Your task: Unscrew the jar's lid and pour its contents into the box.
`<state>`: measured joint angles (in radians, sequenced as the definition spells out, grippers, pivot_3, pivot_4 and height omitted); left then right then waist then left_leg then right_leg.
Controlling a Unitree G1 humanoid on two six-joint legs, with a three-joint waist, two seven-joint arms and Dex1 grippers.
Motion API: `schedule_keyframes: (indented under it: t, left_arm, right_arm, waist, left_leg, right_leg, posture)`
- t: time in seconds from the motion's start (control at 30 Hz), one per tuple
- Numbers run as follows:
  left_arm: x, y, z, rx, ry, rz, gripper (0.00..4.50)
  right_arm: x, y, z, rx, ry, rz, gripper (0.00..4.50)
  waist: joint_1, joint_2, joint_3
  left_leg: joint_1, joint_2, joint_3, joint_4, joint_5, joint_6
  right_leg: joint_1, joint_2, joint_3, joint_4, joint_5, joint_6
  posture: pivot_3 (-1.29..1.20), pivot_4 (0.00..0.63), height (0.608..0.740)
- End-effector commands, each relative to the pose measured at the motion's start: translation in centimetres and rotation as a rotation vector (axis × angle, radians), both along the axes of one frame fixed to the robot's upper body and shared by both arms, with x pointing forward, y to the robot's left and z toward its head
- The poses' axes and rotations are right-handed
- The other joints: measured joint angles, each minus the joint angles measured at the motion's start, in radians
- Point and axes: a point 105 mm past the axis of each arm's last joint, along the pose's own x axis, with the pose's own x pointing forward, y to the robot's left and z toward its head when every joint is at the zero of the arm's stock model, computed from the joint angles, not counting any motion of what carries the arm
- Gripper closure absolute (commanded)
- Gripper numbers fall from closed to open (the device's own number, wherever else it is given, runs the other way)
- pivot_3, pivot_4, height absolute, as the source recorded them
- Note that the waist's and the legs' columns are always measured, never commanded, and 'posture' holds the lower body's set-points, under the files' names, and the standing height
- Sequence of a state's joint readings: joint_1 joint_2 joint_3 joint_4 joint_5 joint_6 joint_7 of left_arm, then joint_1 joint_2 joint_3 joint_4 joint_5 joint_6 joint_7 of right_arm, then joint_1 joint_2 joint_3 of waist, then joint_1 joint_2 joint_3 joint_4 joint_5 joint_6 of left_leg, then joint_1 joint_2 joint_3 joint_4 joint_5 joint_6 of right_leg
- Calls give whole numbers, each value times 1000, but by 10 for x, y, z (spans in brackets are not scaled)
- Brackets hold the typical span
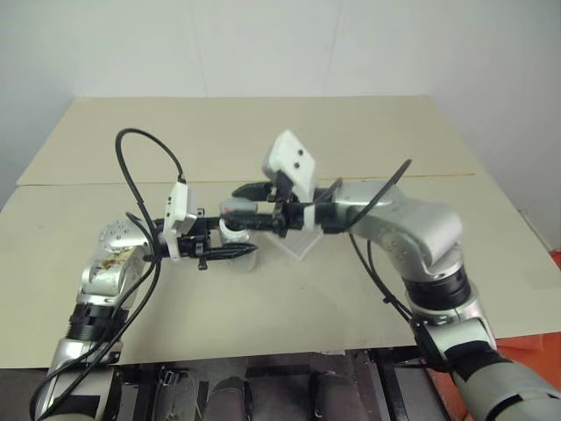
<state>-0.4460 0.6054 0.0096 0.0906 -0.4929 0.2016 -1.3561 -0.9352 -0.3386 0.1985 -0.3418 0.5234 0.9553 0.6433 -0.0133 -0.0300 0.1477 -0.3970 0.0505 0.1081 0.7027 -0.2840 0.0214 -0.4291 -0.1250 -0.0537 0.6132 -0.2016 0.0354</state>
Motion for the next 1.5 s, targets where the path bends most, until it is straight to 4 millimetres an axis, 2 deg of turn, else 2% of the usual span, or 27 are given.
schedule_keyframes:
  t: [0.03, 0.13, 0.23, 0.43, 0.57, 0.67, 0.77, 0.83, 0.93, 0.97, 1.17, 1.23, 1.33, 1.37, 1.5]
  left_arm:
    - [-7, -2, 8, 11, -37, -30, 2473]
    - [-4, -3, 11, 3, -57, -10, 2473]
    - [2, 0, 23, -23, -104, 28, 2473]
    - [15, 9, 46, -40, -196, 106, 2473]
    - [27, 8, 55, -49, -244, 169, 2473]
    - [34, 3, 57, -52, -259, 192, 2473]
    - [38, -5, 55, -53, -266, 192, 2473]
    - [40, -10, 54, -59, -272, 193, 2473]
    - [44, -16, 54, -59, -287, 202, 2473]
    - [45, -17, 53, -58, -291, 205, 2473]
    - [64, -25, 61, -3, -440, 311, 2473]
    - [78, -29, 66, 71, -598, 391, 2473]
    - [97, -38, 81, 209, -923, 490, 2473]
    - [100, -40, 84, 239, -1005, 493, 2473]
    - [98, -67, 104, 387, -1522, 401, 2473]
  right_arm:
    - [0, -11, 26, 71, -91, -19, 1778]
    - [8, -24, 27, 63, -110, -74, 1778]
    - [19, -50, 12, 52, -69, -187, 1778]
    - [41, -117, -39, 4, -8, -526, 1778]
    - [45, -148, -70, -27, 47, -695, 1778]
    - [47, -156, -93, -68, 76, -758, 1778]
    - [50, -157, -106, -92, 94, -784, 1778]
    - [52, -158, -111, -120, 98, -789, 1055]
    - [48, -160, -113, -157, 93, -760, 140]
    - [48, -160, -112, -161, 92, -753, 27]
    - [33, -162, -91, -200, 61, -595, 27]
    - [27, -158, -75, -166, 73, -531, 27]
    - [19, -148, -54, -123, 94, -422, 27]
    - [17, -146, -51, -119, 98, -400, 27]
    - [9, -137, -43, -133, 80, -325, 27]
  waist:
    - [1, 0, 0]
    - [2, 0, 0]
    - [7, 0, 0]
    - [10, 0, 0]
    - [8, 0, 0]
    - [5, 0, 0]
    - [2, 0, 0]
    - [2, 0, 0]
    - [2, 0, 0]
    - [2, 0, 0]
    - [9, -1, 0]
    - [13, -1, 0]
    - [19, -1, 0]
    - [20, -1, 0]
    - [28, -1, 0]
  left_leg:
    - [0, 0, 0, 0, 0, 0]
    - [0, 0, 0, 0, 0, 0]
    - [-1, 0, 0, 0, 0, 0]
    - [-2, 0, -1, 0, 0, 0]
    - [-1, 0, -1, 0, 0, 0]
    - [-1, 0, -1, 0, 0, 0]
    - [-1, -1, -1, 0, 0, 0]
    - [-1, -1, -1, 0, 0, 0]
    - [-1, -1, -1, 0, 0, 0]
    - [-2, -1, -1, 0, 0, 0]
    - [-1, -1, -2, 1, 0, 0]
    - [-1, -1, -2, 1, 0, 1]
    - [-1, -1, -2, 2, -1, 1]
    - [-1, -1, -3, 3, -1, 2]
    - [-2, -1, -4, 3, -3, 6]
  right_leg:
    - [0, 0, 0, 0, 0, 0]
    - [0, 0, 0, 0, 0, 0]
    - [0, 0, -1, -1, 0, 0]
    - [0, 0, -2, -1, 0, 0]
    - [0, 0, -1, -1, 0, 0]
    - [0, 0, -1, -1, 0, 0]
    - [0, 0, -1, -1, 0, 0]
    - [0, 0, -1, -1, 0, 0]
    - [0, 0, -1, -2, 0, 0]
    - [0, 0, -1, -2, 0, 0]
    - [1, 0, -1, -2, 0, 0]
    - [2, 0, -2, -2, 0, 1]
    - [2, 0, -2, -2, 1, 1]
    - [3, 0, -2, -2, 1, 1]
    - [4, 0, -4, -5, 2, 2]
  posture:
    - [0, 150, 740]
    - [0, 150, 740]
    - [0, 150, 740]
    - [0, 150, 740]
    - [0, 150, 740]
    - [0, 150, 740]
    - [0, 150, 740]
    - [0, 150, 740]
    - [0, 150, 740]
    - [0, 150, 740]
    - [0, 150, 740]
    - [0, 150, 740]
    - [0, 150, 740]
    - [0, 150, 740]
    - [0, 150, 740]
